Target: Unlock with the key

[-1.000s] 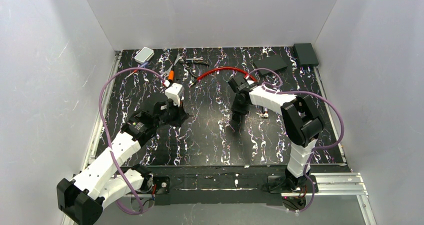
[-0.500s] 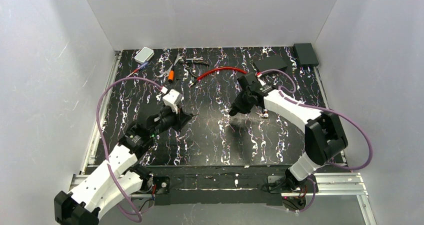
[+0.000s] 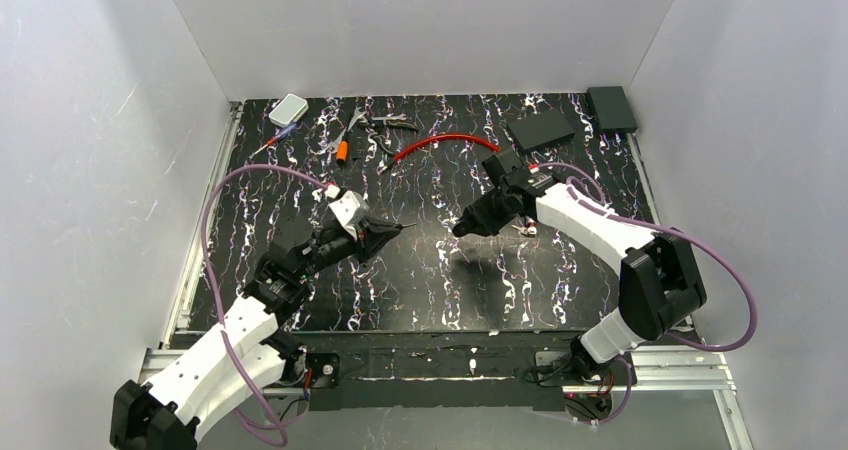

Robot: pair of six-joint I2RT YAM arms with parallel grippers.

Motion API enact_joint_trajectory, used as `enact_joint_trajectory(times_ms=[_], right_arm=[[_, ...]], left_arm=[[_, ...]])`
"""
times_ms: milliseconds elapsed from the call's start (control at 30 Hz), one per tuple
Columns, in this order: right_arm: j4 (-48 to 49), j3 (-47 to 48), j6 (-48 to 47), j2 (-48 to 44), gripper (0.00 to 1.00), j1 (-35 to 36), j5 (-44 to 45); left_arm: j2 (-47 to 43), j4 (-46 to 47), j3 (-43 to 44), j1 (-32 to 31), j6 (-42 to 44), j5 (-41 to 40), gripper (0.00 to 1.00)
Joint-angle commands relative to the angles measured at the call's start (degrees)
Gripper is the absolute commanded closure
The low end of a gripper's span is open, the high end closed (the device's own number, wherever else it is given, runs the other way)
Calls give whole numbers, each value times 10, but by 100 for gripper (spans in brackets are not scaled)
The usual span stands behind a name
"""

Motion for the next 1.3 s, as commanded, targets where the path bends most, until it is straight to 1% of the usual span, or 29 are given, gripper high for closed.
enact_joint_trajectory(times_ms=[0, 33, 100, 133, 200, 233, 300, 367, 500, 600, 767, 933, 1133, 1267], right_arm=[[47, 4, 33, -20, 99, -2, -73], [46, 9, 23, -13, 99, -2, -81], [14, 31, 8, 4, 99, -2, -87], [6, 39, 1, 11, 99, -2, -89], [-7, 51, -5, 17, 99, -2, -75], [-22, 59, -1, 17, 99, 0, -59], [-71, 68, 23, 13, 99, 2, -20], [-76, 55, 56, -8, 99, 2, 13], [-39, -2, 128, -54, 99, 2, 16], [-45, -16, 158, -72, 99, 3, 6], [-44, -26, 191, -88, 99, 3, -30], [-53, -22, 195, -89, 99, 3, -30], [-29, -44, 206, -80, 99, 3, -38], [-30, -48, 216, -84, 99, 3, -22]], left_arm=[[34, 62, 30, -6, 17, 89, 100], [44, 66, 37, -8, 19, 98, 100], [58, 76, 46, -14, 31, 109, 100], [67, 80, 50, -17, 56, 120, 100], [82, 82, 57, -24, 97, 130, 100], [90, 82, 62, -27, 103, 132, 100], [103, 83, 72, -32, 113, 139, 100], [111, 87, 72, -42, 146, 144, 100], [131, 106, 60, -53, 201, 139, 100], [152, 109, 68, -55, 221, 137, 100], [188, 109, 87, -55, 247, 149, 100], [226, 112, 105, -54, 249, 167, 100], [265, 119, 129, -56, 238, 178, 100], [283, 121, 140, -56, 237, 184, 100]])
